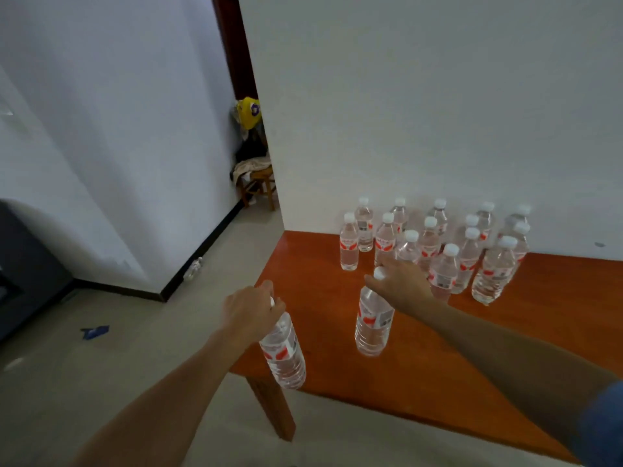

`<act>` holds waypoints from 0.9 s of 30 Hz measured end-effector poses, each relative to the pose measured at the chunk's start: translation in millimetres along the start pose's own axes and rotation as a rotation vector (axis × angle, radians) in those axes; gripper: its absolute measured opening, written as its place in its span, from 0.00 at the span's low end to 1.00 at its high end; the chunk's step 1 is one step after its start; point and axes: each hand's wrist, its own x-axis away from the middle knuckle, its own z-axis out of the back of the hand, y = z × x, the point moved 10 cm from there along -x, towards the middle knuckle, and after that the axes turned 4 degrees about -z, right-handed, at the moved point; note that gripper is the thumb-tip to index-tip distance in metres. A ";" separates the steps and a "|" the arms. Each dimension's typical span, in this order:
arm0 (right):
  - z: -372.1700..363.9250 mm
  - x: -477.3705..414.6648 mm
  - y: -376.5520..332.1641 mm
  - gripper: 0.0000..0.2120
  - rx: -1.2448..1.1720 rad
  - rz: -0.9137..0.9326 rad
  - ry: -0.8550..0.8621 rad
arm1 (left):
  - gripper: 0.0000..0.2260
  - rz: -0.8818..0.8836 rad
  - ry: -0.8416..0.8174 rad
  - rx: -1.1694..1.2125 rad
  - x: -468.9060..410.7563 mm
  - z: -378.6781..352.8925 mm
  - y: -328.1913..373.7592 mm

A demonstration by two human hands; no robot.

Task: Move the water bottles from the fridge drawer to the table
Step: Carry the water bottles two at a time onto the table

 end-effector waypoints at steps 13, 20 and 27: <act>-71.2 -153.2 56.6 0.13 0.010 -0.348 0.005 | 0.11 -0.234 -0.067 0.114 -238.1 -80.8 9.6; -100.2 -207.6 78.9 0.12 0.026 -0.375 -0.078 | 0.13 -0.279 -0.101 0.096 -318.7 -116.4 37.6; -118.0 -229.7 104.5 0.17 0.044 -0.321 -0.106 | 0.13 -0.290 -0.135 0.096 -350.4 -155.1 60.6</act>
